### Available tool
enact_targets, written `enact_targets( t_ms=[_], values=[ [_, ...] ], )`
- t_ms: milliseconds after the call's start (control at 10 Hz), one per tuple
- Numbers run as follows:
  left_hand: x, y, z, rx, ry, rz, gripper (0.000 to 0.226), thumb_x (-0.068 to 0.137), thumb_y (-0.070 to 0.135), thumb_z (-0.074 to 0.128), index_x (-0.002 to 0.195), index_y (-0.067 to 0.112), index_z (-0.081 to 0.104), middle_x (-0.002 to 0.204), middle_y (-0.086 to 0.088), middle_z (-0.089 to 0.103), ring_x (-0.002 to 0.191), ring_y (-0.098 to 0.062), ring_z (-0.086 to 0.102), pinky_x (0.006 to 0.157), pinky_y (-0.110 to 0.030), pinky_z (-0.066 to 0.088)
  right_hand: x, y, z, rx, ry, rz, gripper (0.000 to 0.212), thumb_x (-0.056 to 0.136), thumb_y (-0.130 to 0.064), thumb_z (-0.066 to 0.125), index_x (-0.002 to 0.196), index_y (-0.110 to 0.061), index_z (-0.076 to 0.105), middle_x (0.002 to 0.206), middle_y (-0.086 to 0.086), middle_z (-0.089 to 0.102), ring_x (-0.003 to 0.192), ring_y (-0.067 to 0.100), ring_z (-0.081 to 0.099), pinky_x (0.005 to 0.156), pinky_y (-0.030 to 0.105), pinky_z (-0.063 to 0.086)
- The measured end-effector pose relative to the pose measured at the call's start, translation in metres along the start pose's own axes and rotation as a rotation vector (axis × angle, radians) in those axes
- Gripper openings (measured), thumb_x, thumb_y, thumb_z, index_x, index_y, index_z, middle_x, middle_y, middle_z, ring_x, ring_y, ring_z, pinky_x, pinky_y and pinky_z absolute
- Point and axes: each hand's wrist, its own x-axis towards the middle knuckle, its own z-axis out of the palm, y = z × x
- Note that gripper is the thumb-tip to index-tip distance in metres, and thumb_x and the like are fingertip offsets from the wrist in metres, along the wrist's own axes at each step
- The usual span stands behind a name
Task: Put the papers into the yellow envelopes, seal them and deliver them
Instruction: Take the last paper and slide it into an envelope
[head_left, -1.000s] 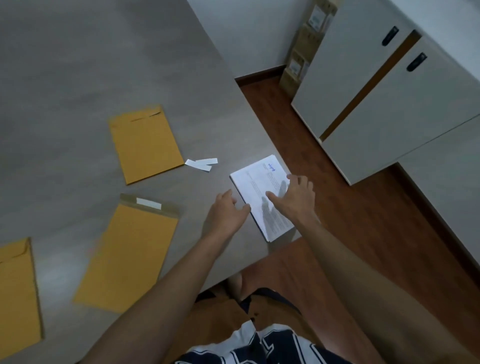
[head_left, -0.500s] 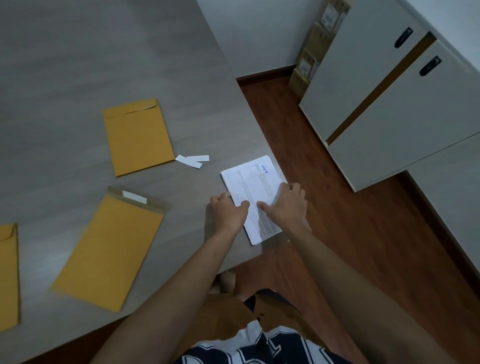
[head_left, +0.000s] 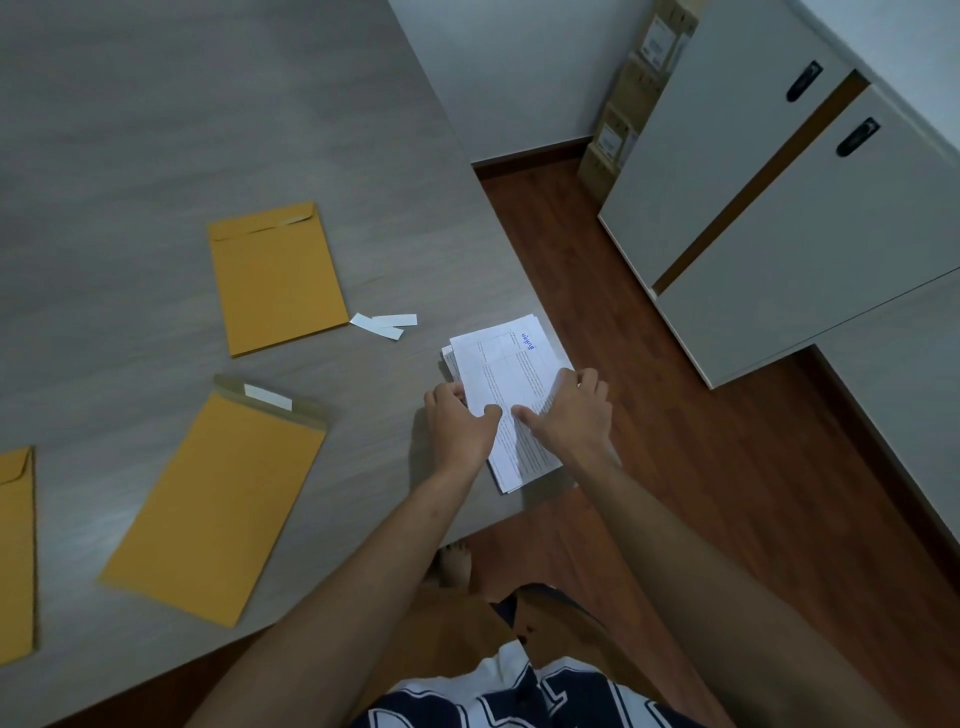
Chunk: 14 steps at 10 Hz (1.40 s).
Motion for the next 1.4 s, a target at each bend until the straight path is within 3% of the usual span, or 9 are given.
enact_targets(
  t_ms=[100,300,1200,1400],
  values=[
    [-0.0016,0.0028,0.0005,0.005,0.005,0.014,0.043,0.089,0.029,0.069,0.124,0.014,0.05,0.128,-0.001,0.051,0.108,-0.015,0.058,0.049,-0.011,0.031,-0.0003,-0.0007,0.0,-0.003,-0.003,0.0,0.086,0.071,-0.075,0.062,0.131,-0.017,0.041,0.133,0.007,0.043,0.117,0.022,0.045,0.095,0.036,0.041],
    [-0.0047,0.0042,-0.0013,0.006,0.009,-0.001,0.039,0.09,0.028,0.068,0.121,0.014,0.05,0.126,-0.001,0.052,0.107,-0.013,0.058,0.043,-0.012,0.032,-0.0006,-0.0007,0.0005,-0.011,-0.002,0.0,0.086,0.072,-0.074,0.062,0.131,-0.017,0.041,0.132,0.006,0.044,0.116,0.022,0.044,0.095,0.035,0.041],
    [-0.0018,0.0006,0.0027,0.032,0.022,0.017,0.046,0.091,0.033,0.066,0.132,0.019,0.049,0.13,0.0,0.049,0.106,-0.01,0.054,0.048,-0.01,0.027,-0.003,-0.002,-0.0036,-0.012,-0.012,-0.001,0.085,0.074,-0.073,0.062,0.133,-0.016,0.039,0.135,0.007,0.042,0.119,0.022,0.043,0.097,0.035,0.04],
    [0.0021,0.0033,0.0024,0.003,0.043,0.012,0.042,0.089,0.028,0.069,0.124,0.016,0.049,0.129,0.0,0.051,0.105,-0.014,0.059,0.048,-0.01,0.03,-0.0021,-0.0021,-0.0019,-0.022,-0.006,0.0,0.085,0.074,-0.073,0.061,0.133,-0.016,0.04,0.135,0.006,0.043,0.118,0.022,0.044,0.096,0.034,0.04]
  ],
)
